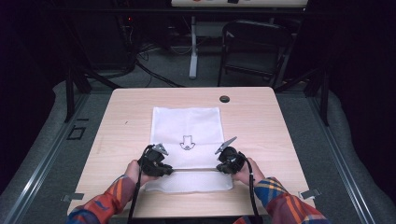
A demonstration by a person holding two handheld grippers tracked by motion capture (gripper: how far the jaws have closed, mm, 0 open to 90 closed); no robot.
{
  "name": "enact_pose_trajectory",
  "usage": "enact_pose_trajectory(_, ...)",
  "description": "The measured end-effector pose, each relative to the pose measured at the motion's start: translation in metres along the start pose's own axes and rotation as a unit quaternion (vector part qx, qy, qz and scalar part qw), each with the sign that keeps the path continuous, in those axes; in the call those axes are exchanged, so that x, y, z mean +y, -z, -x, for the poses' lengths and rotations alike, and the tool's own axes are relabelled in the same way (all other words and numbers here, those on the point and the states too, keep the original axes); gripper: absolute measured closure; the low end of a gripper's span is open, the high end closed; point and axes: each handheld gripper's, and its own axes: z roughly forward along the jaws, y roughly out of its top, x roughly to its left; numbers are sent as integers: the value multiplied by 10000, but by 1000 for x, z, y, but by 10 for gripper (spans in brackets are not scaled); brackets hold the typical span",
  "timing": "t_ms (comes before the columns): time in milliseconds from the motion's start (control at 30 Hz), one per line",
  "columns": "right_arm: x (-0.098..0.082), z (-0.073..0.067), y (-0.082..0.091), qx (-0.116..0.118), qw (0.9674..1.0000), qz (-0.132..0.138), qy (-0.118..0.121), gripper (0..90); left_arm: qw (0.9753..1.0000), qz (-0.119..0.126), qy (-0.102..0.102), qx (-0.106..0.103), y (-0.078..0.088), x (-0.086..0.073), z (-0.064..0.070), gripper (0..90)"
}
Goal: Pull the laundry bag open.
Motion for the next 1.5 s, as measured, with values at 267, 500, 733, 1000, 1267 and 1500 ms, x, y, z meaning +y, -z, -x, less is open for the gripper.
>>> enact_pose_trajectory(267, -2, 2, 0, 36, 10000, 56, -73, 900, 9999, 2, 139, 1, 7, -9, -7, 811)
enact_pose_trajectory(500, -1, 2, 0, 39, 10000, 37, -77, 900, 9998, 8, 212, 35, 13, -15, -12, 810)
enact_pose_trajectory(733, -1, 4, 1, 64, 10000, -21, -57, 900, 9996, 56, 279, 40, 17, -19, -14, 810)
enact_pose_trajectory(1000, -2, 4, 1, 80, 9999, 24, -78, 900, 9997, 41, 247, 58, 17, -19, -16, 809)
enact_pose_trajectory(1267, -2, 5, 2, 42, 9999, -33, -92, 900, 9996, 40, 282, 75, 17, -20, -15, 810)
enact_pose_trajectory(1500, -2, 6, 2, 56, 9999, -69, -91, 900, 9996, 41, 242, 147, 20, -21, -15, 810)
